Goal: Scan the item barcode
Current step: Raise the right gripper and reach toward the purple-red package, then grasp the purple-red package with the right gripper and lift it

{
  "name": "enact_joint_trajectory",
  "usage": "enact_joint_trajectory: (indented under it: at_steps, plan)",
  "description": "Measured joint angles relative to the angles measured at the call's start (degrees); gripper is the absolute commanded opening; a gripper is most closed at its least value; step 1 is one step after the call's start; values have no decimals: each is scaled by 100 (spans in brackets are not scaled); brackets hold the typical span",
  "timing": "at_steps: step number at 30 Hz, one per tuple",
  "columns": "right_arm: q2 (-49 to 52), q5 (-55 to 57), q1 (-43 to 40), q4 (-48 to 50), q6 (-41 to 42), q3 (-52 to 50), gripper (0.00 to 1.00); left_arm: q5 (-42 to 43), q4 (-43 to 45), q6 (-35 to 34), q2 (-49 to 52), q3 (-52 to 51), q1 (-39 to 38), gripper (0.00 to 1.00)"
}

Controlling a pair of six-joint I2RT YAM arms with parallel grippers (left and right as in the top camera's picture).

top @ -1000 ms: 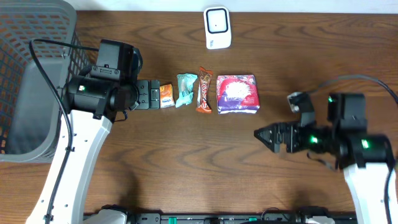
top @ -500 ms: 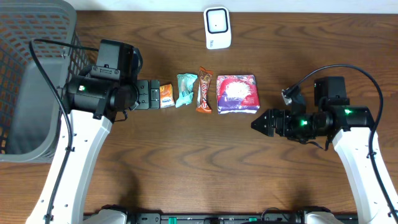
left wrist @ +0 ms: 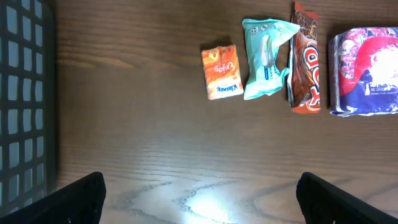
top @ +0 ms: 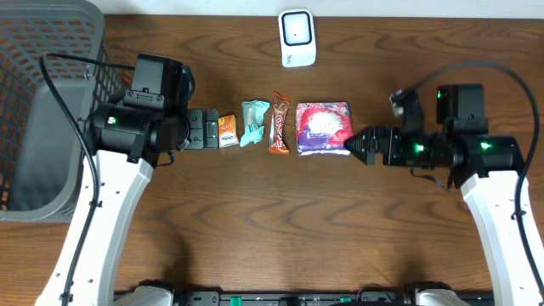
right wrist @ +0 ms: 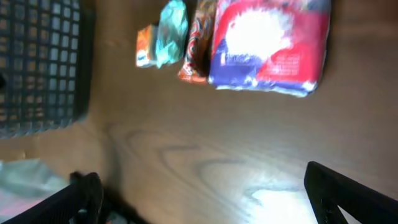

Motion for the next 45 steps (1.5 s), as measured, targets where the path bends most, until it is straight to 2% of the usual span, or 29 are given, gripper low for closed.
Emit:
enact_joint_trajectory:
  at_steps: [4, 9, 19, 31, 35, 40, 41, 43, 45]
  plan:
    - [0, 680, 133, 87, 96, 505, 99, 0, -2, 0, 0, 0, 0, 98]
    - [289, 1045, 136, 706, 269, 667, 99, 0, -2, 0, 0, 0, 0, 98]
    - [1869, 1172, 136, 1169, 374, 667, 99, 0, 0, 0, 0, 0, 0, 98]
    - [2914, 1239, 142, 1386, 389, 667, 99, 0, 0, 2, 0, 0, 0, 98]
    - [3239, 1257, 188, 1397, 367, 667, 84, 0, -2, 2, 0, 0, 0, 98]
    - [3567, 1141, 201, 1532, 387, 667, 85, 0, 0, 0, 0, 0, 0, 98]
    - [3644, 1047, 199, 1556, 313, 667, 82, 0, 0, 0, 0, 0, 0, 98]
    - [3788, 789, 201, 1617, 63, 669, 73, 0, -2, 0, 0, 0, 0, 98]
    - [3956, 568, 214, 1600, -162, 669, 55, 0, -2, 0, 0, 0, 0, 98]
